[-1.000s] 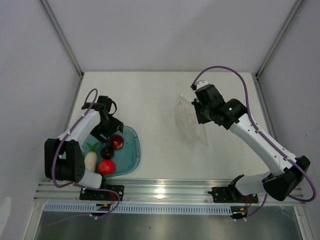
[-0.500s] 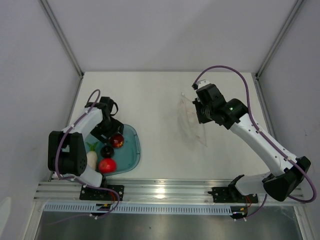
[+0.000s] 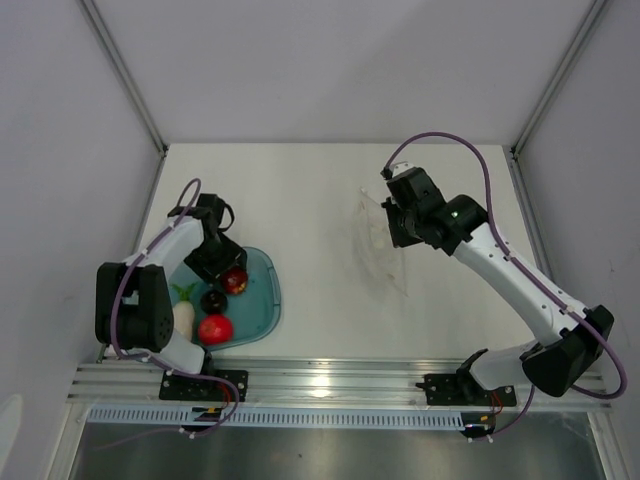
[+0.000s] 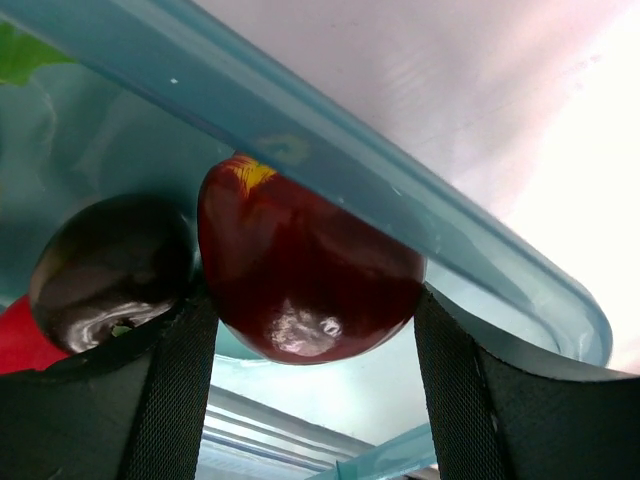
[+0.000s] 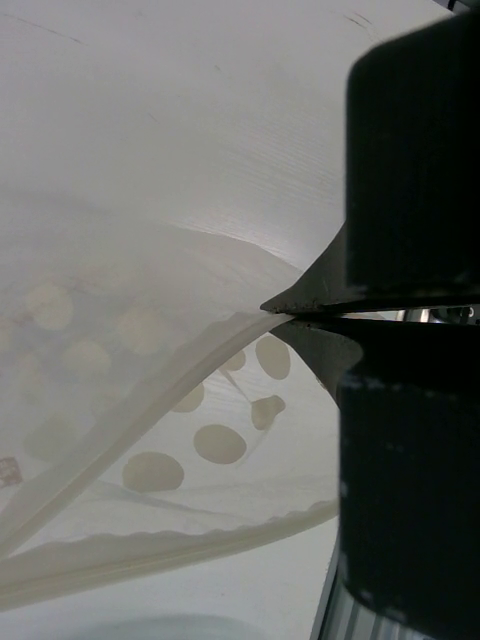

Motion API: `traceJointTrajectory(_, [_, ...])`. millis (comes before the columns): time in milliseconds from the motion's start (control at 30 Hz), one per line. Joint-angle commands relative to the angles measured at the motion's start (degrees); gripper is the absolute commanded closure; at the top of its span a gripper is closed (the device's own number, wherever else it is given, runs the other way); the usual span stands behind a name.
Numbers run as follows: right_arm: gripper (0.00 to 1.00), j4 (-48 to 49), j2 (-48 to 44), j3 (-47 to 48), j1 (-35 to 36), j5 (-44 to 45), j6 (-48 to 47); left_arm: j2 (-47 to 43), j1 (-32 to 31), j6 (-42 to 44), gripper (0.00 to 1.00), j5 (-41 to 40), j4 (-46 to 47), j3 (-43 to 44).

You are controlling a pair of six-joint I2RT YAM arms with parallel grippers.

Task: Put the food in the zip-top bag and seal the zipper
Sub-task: Pick up the fake fruit from the bin, then place the fake fruit in the zipper food storage bag.

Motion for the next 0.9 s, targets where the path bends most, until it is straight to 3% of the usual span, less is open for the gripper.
traceJointTrajectory(0, [1.00,-0.1,1.5,2.6,-0.1,-0.8,1.9,-4.8,0.6,3.6,0.98,2.7,3.4,-1.7])
traceJointTrajectory(300, [1.00,-1.1,7.0,5.9,0.6,-3.5,4.6,-25.2,-2.9,9.7,0.99,10.0,4.6,-3.1])
traceJointTrajectory(433, [1.00,-3.1,10.1,8.8,1.1,-4.2,5.8,-30.2,-7.2,14.7,0.99,18.9,6.2,1.0])
traceJointTrajectory(667, [1.00,-8.3,17.5,18.2,2.6,-9.4,8.8,-33.7,-14.9,14.0,0.99,37.1,25.7,2.6])
traceJointTrajectory(867, [1.00,-5.7,19.6,18.5,3.5,-17.7,12.3,-30.8,-20.9,10.5,0.99,47.0,40.4,2.2])
